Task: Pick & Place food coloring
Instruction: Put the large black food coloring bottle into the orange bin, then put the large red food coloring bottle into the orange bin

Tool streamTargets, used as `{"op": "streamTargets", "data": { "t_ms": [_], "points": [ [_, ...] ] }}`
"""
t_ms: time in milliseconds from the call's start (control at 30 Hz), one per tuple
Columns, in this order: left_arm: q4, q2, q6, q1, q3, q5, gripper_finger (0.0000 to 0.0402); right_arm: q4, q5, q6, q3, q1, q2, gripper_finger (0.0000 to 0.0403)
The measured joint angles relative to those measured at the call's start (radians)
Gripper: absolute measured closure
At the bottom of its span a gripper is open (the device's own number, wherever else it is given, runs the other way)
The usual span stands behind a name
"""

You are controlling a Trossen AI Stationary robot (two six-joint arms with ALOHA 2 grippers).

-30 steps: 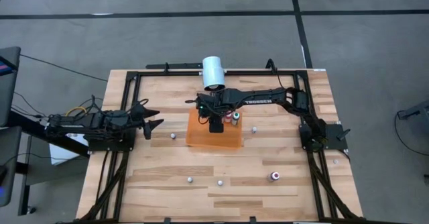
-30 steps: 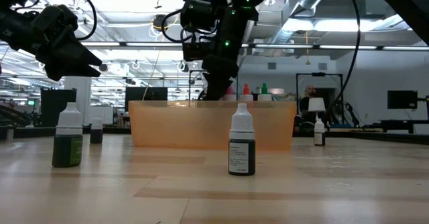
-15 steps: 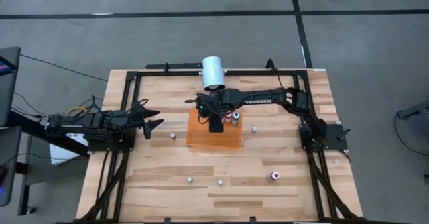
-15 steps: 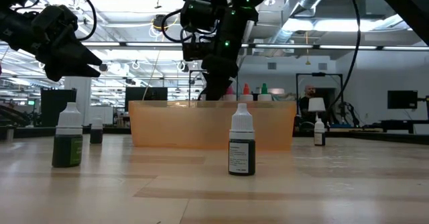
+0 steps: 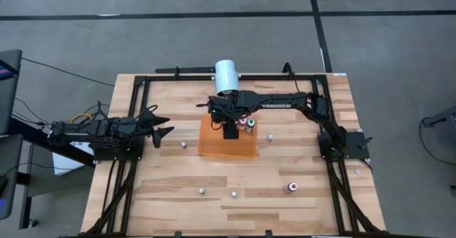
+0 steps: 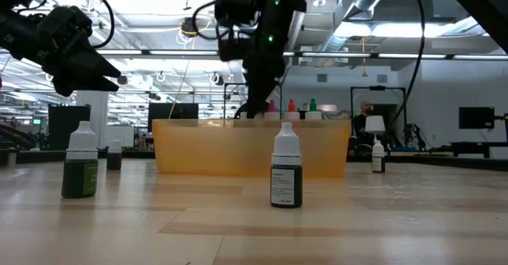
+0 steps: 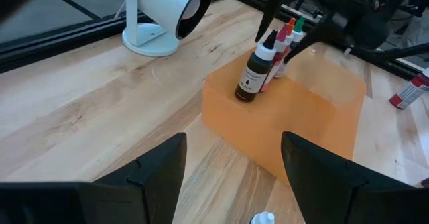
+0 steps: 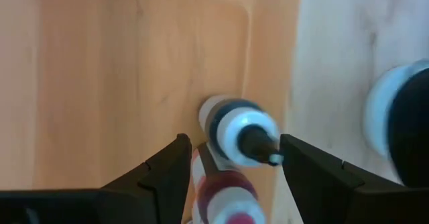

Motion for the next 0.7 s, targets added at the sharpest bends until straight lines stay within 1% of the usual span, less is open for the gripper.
{"op": "streamTargets", "data": {
  "t_ms": [200, 333, 467, 567, 700],
  "points": [
    [0.0, 0.0, 0.0, 0.0, 0.0, 0.0, 0.0167, -0.153, 0.0, 0.0, 0.136, 0.0, 0.0, 0.0195],
    [0.0, 0.0, -0.004, 0.0, 0.0, 0.0, 0.0167, -0.307, -0.002, 0.0, 0.22, 0.0, -0.001, 0.0195],
    [0.0, 0.0, -0.011, 0.0, 0.0, 0.0, 0.0167, -0.475, -0.016, 0.009, 0.271, 0.0, -0.001, 0.0193],
    [0.0, 0.0, -0.012, 0.0, 0.0, 0.0, 0.0167, -0.564, -0.073, 0.009, 0.277, 0.001, -0.001, 0.0193],
    [0.0, 0.0, -0.012, 0.0, 0.0, 0.0, 0.0167, -0.563, -0.19, 0.02, 0.277, 0.002, -0.004, 0.0194]
  ]
}}
